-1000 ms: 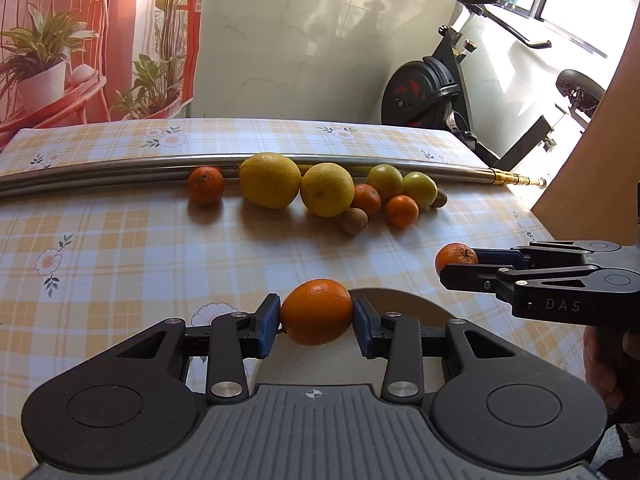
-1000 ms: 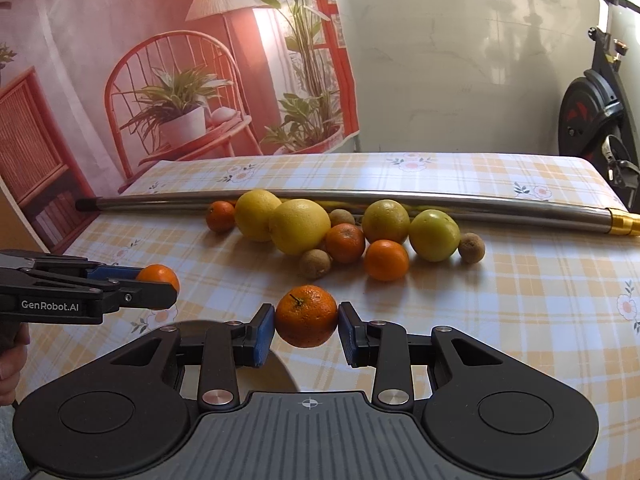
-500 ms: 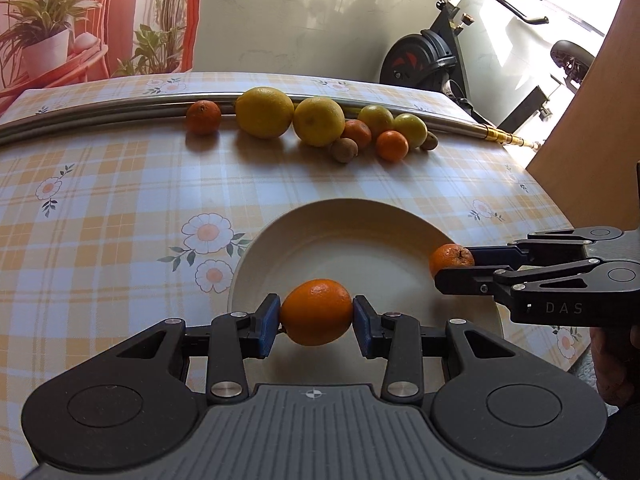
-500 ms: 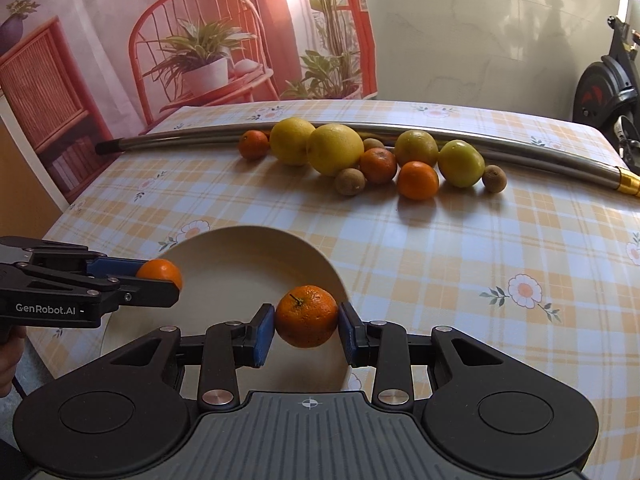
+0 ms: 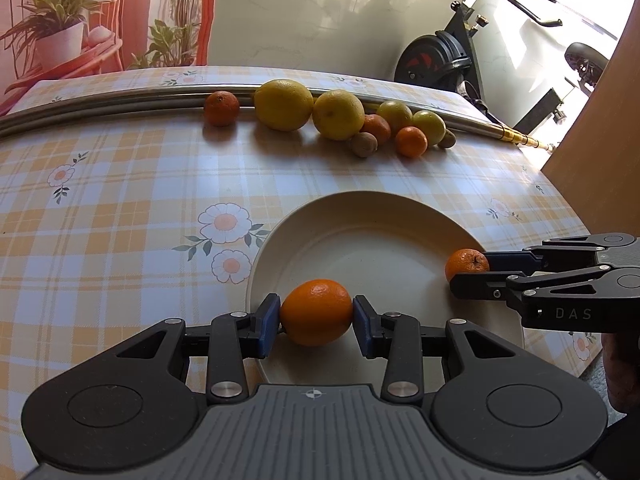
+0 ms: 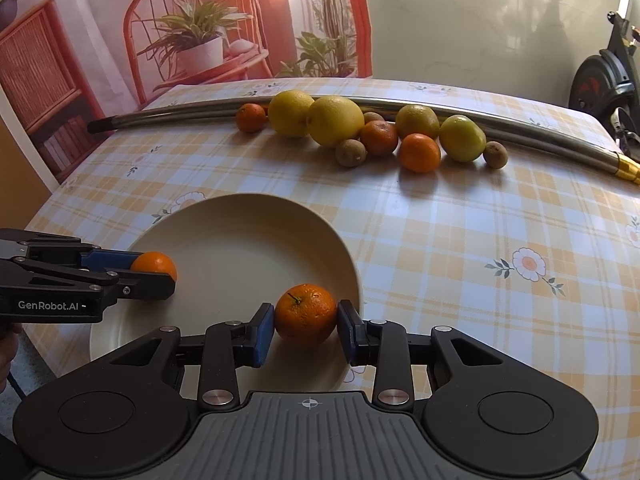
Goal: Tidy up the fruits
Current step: 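Carry the orange and tangerine over the beige plate with both tools, then lower both fruits into the plate and open both tools, then grasp a green apple with the right tool while the left tool approaches an orange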
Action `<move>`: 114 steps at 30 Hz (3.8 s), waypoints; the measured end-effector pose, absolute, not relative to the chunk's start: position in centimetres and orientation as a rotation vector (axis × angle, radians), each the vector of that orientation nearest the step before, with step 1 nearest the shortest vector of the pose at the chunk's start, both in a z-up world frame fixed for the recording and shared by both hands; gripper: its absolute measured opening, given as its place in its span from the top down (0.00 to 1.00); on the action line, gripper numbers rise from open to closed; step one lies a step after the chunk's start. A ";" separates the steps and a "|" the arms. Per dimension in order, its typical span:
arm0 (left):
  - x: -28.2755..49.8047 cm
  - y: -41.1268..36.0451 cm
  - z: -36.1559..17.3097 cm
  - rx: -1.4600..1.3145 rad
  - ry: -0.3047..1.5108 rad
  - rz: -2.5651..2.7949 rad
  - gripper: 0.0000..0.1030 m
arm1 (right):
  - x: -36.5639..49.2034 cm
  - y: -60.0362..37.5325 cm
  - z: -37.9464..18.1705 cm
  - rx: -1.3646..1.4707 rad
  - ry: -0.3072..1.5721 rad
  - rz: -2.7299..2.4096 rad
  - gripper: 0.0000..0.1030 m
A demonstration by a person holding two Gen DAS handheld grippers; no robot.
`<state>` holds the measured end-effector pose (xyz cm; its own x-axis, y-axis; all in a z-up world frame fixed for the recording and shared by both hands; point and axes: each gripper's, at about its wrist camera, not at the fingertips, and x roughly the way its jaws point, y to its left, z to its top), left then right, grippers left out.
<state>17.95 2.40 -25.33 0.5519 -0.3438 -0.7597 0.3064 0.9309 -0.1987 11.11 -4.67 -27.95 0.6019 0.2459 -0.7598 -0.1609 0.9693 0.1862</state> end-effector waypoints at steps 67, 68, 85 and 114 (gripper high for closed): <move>17.0 2.4 -22.3 -0.055 0.768 -0.332 0.45 | 10.9 -7.2 -26.0 0.131 0.846 0.206 0.55; 17.2 2.6 -22.0 -0.062 0.758 -0.327 0.45 | 10.9 -7.5 -25.7 0.134 0.834 0.200 0.55; 21.6 6.4 -17.2 -0.112 0.631 -0.199 0.45 | 13.9 -13.0 -22.2 0.123 0.675 0.065 0.55; 29.0 6.5 -20.0 -0.166 0.701 -0.150 0.45 | 28.0 -15.9 -27.9 0.004 0.781 0.135 0.55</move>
<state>29.03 6.50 -19.99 0.7545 -0.1925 -0.6274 0.0815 0.9761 -0.2015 28.03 -15.91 -27.87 0.7017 0.1231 -0.7018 -0.1199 0.9913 0.0540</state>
